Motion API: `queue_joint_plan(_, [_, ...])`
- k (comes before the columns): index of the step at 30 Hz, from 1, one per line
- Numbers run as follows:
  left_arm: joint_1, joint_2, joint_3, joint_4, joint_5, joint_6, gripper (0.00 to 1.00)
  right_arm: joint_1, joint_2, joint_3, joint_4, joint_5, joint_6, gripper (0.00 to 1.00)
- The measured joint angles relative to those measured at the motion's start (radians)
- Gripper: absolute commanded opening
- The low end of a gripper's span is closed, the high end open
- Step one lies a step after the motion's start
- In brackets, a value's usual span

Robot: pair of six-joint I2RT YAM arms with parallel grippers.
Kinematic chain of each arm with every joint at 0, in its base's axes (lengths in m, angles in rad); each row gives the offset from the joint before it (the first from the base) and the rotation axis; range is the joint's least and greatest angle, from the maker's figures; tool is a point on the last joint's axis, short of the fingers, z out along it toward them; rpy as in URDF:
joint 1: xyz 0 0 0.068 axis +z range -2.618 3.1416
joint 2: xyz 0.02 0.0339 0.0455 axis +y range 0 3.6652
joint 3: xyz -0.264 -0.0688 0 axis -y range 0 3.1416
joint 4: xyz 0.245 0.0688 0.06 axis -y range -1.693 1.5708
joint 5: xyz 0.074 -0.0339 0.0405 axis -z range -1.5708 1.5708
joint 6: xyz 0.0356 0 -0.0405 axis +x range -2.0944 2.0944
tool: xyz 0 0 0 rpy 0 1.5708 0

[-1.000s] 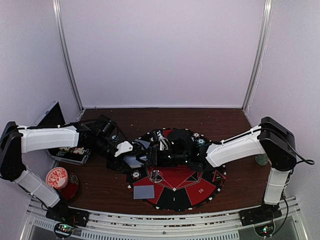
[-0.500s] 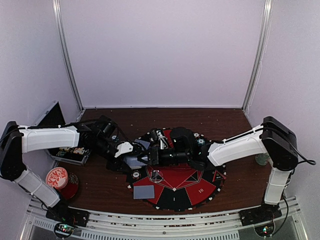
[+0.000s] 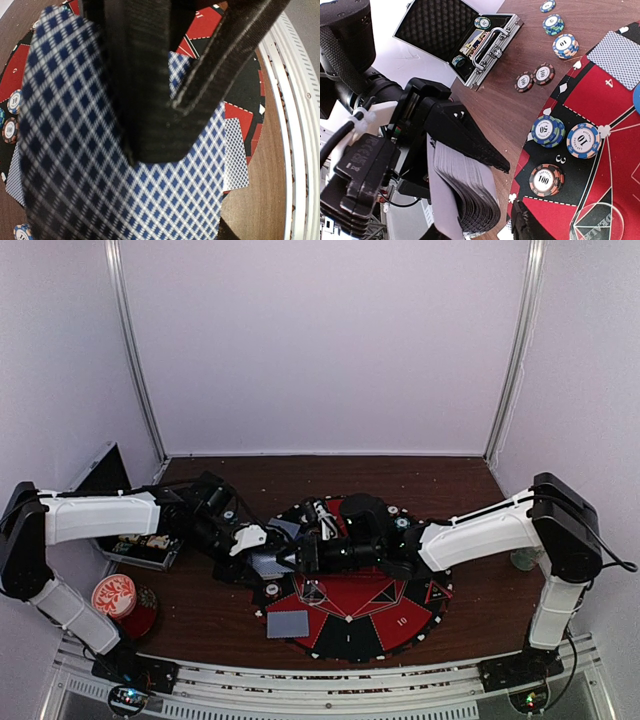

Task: Distribute texas hold em gaming equipment
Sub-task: Pick up the poker card from the face-down deck piles, then distribute the poker card in the small blind area.

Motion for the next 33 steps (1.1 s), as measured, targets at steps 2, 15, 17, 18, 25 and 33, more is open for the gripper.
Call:
queue_joint_plan(2, [0.0,0.001,0.0,0.0,0.0,0.0,0.39,0.003,-0.009,0.0,-0.01,0.003,-0.005,0.3])
queue_joint_plan(15, [0.0,0.009,0.0,-0.005,0.0,0.0,0.39,0.023,-0.046,0.0,-0.014,0.002,-0.013,0.0])
queue_joint_plan(17, [0.0,0.009,0.0,-0.007,0.0,0.0,0.39,0.023,-0.046,0.0,-0.014,0.003,-0.013,0.0])
queue_joint_plan(18, [0.0,0.009,0.0,-0.007,-0.001,0.0,0.39,0.023,-0.046,0.0,-0.014,0.006,-0.013,0.0])
queue_joint_plan(25, [0.0,0.009,0.0,-0.007,-0.012,0.0,0.39,-0.019,-0.151,-0.095,-0.012,0.047,-0.012,0.0])
queue_joint_plan(33, [0.0,0.009,0.0,-0.005,-0.024,-0.001,0.39,-0.174,-0.222,-0.151,0.04,0.055,-0.001,0.0])
